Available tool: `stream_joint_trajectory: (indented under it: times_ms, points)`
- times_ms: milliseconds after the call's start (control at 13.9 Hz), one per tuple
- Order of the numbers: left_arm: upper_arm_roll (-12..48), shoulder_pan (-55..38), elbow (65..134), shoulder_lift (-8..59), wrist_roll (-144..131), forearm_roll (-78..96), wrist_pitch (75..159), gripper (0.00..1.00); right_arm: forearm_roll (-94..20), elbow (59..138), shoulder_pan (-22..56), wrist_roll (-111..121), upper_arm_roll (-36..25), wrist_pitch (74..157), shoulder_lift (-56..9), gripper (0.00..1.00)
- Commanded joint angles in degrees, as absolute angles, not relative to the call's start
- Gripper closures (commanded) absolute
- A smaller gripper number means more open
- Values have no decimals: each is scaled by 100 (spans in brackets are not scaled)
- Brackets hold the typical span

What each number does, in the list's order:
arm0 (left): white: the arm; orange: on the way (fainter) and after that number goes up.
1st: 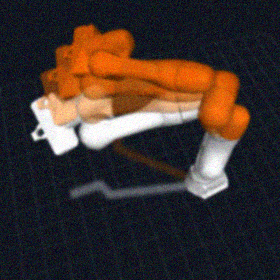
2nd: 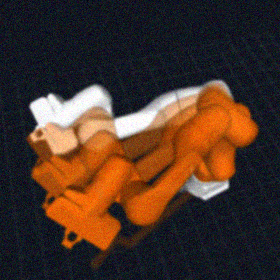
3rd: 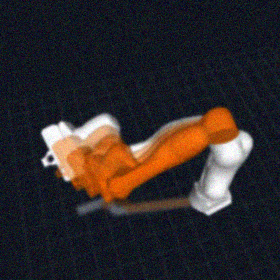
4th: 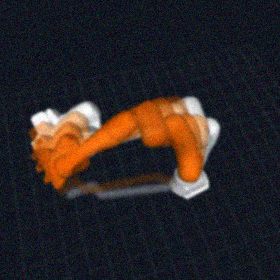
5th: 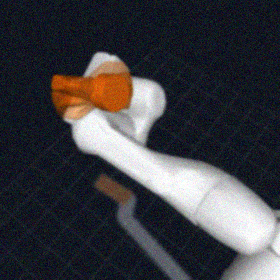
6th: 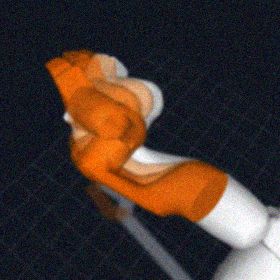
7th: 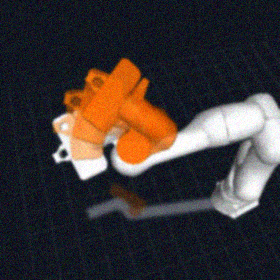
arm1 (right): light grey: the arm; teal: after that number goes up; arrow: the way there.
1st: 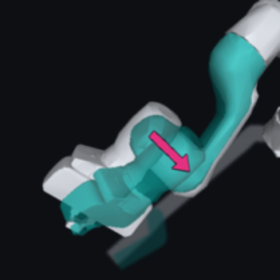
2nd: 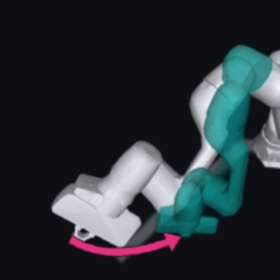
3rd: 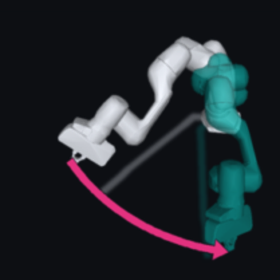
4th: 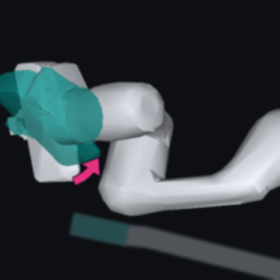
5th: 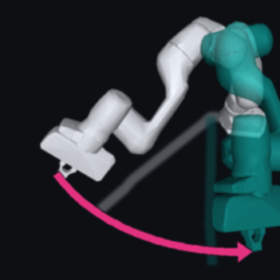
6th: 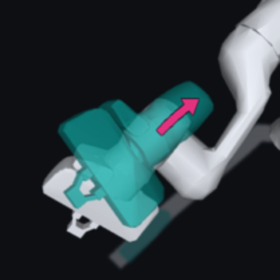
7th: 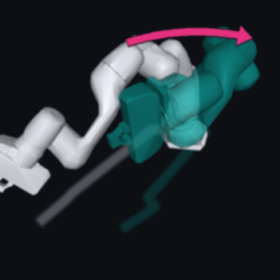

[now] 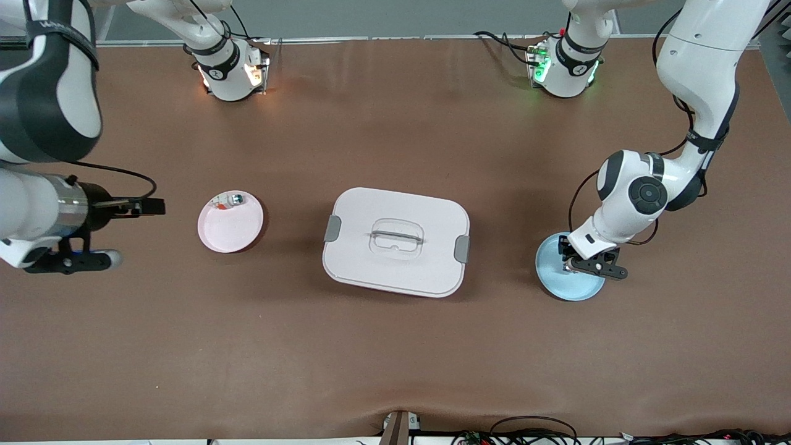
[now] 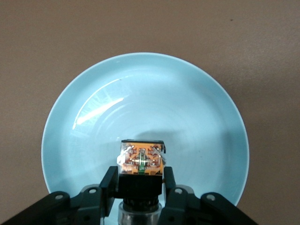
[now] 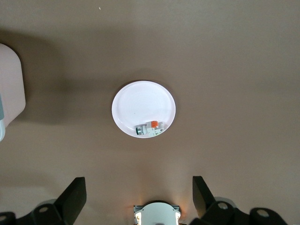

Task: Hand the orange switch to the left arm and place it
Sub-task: 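Lower the switch onto the light-blue plate with the left gripper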

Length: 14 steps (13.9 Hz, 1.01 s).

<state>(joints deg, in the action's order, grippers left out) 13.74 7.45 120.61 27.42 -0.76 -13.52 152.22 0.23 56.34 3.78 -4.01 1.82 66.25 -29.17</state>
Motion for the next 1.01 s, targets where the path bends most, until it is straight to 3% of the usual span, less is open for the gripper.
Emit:
stream_joint_trajectory:
  times_ms: [0,432,935]
  points:
    - [1380,826,11997,2769,-70,-1468,15284,0,123,5687,167,-334,299,6618,-2812,0]
    - [1397,984,11927,2041,-149,-1468,14750,0,175,5730,167,-334,290,6618,-2708,0]
    - [1433,1019,11523,951,-123,-1362,13239,0,193,6941,-132,-334,308,7267,-1988,0]
